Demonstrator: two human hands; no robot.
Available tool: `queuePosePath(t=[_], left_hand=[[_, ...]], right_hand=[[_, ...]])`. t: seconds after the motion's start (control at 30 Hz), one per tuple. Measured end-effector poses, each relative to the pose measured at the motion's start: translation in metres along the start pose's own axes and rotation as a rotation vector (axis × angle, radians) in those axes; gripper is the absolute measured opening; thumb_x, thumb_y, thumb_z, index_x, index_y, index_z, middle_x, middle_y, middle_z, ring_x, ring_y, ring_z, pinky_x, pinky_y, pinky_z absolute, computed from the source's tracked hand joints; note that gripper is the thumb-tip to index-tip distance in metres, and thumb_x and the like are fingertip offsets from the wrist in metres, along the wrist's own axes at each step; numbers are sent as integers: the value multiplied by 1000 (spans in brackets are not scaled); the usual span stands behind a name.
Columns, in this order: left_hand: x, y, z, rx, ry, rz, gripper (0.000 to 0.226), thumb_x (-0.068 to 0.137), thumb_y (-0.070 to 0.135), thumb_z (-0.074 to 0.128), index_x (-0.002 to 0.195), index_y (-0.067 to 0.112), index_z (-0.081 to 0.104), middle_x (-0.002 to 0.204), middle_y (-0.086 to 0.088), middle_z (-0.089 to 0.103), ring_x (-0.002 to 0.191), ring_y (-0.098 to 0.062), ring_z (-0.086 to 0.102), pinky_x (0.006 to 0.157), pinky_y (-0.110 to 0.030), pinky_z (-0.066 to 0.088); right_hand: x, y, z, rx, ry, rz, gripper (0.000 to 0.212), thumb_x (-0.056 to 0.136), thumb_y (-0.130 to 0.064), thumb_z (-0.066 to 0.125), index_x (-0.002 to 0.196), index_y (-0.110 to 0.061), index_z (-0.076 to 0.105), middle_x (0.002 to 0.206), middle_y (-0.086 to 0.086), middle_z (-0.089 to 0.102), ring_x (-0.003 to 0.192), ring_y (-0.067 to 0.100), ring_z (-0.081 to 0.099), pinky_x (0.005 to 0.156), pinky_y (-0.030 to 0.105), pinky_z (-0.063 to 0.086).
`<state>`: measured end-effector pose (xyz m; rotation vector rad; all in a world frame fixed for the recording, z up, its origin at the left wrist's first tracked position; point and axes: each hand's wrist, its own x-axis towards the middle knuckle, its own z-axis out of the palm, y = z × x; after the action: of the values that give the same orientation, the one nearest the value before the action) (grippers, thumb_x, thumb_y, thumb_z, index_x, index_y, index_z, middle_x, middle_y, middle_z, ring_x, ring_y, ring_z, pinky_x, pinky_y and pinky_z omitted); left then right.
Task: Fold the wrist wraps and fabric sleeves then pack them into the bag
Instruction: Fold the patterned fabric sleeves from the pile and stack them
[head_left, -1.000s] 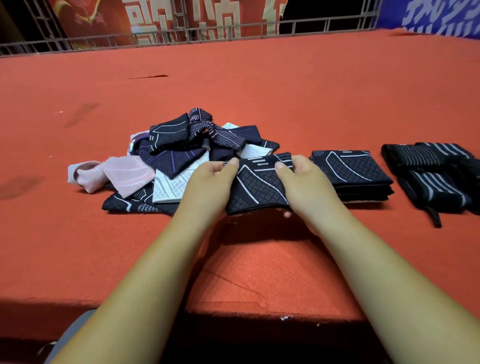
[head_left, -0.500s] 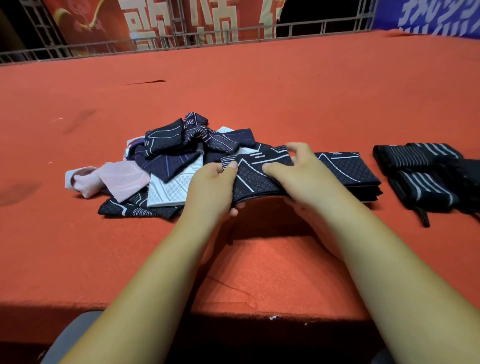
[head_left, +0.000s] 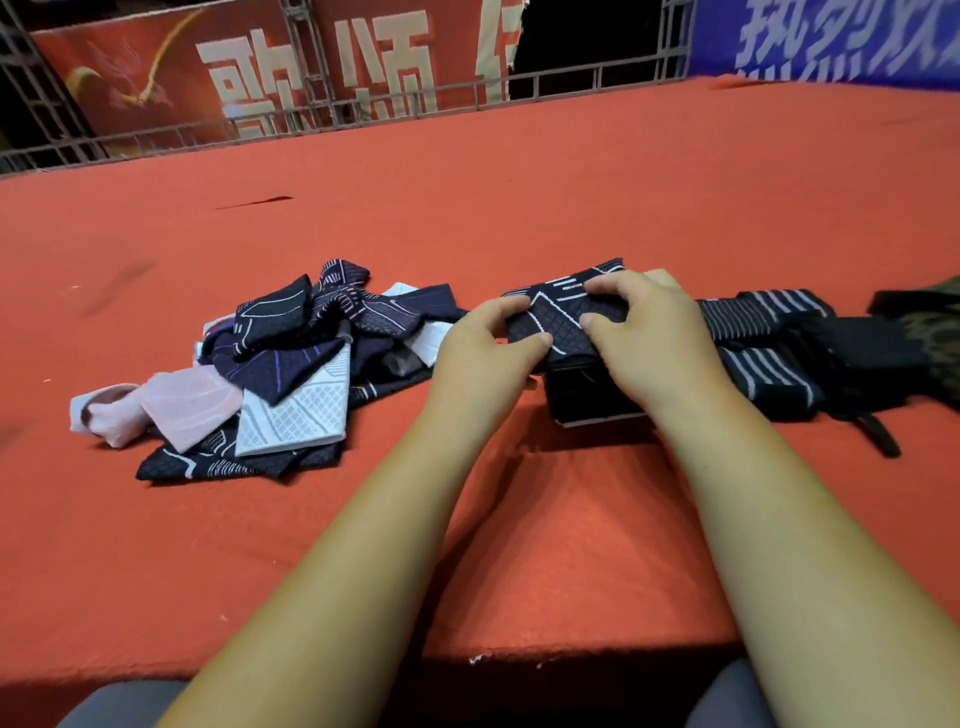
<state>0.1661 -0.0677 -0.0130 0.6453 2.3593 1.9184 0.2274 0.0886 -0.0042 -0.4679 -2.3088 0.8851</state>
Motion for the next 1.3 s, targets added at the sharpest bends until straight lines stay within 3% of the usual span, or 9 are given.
queuePosePath(t=[0.17,0.33,0.47,0.57,0.63,0.73,1.0,1.17,1.3], left_hand=[[3,-9,28,161,-27,28,58,86,21,75,144,25,68,124,2,75,103,-16,74,95,-36,60],[3,-31,41,312,-81,60,33,81,34,61,112,32,75,103,-5,71,88,-22,68,77,-32,55],[8,-55,48,359,-61,45,60,81,51,56,132,23,73,93,-1,50,87,-19,62,85,-40,53],[7,-60,47,339,-73,38,56,96,46,63,148,24,64,108,-1,50,87,10,53,90,-15,47],[5,-61,48,354,-80,34,55,103,40,64,156,28,56,115,-4,48,94,9,52,85,-6,38],[3,-60,50,365,-76,15,60,106,41,61,162,26,46,117,-3,46,104,-9,54,94,-18,37],[2,-60,50,384,-101,-27,62,108,46,53,166,28,38,128,-3,45,119,-14,55,110,-25,38],[8,-50,36,310,-101,-16,54,102,50,63,154,37,56,134,1,52,116,-4,53,104,-19,37],[13,-44,5,331,-56,36,43,100,55,62,138,35,68,130,5,66,120,-10,64,110,-37,49]], right_hand=[[6,19,-4,-99,-34,77,42,101,-15,66,143,-20,68,141,9,57,132,27,57,110,29,38],[7,27,1,-161,-125,162,56,95,-7,56,147,-25,64,141,9,56,134,34,54,114,42,45],[6,32,4,-201,-177,226,56,96,-11,52,148,-28,63,143,11,51,136,37,49,116,45,44],[5,31,5,-225,-204,265,56,98,-16,50,151,-33,60,148,9,47,139,37,42,116,46,41],[5,30,5,-233,-216,277,56,99,-19,49,152,-34,58,150,8,45,139,37,39,116,47,40],[4,29,5,-241,-233,286,54,101,-25,47,153,-37,56,153,6,42,140,36,37,118,49,38],[-1,34,8,-182,-288,326,53,106,-35,39,158,-46,46,161,2,38,144,36,35,123,47,31],[0,20,5,-248,-160,303,45,100,-44,51,143,-41,63,152,5,51,140,39,38,119,50,31],[0,-2,17,-228,30,159,37,94,-48,57,126,-36,73,144,-1,57,142,33,38,127,53,21]])
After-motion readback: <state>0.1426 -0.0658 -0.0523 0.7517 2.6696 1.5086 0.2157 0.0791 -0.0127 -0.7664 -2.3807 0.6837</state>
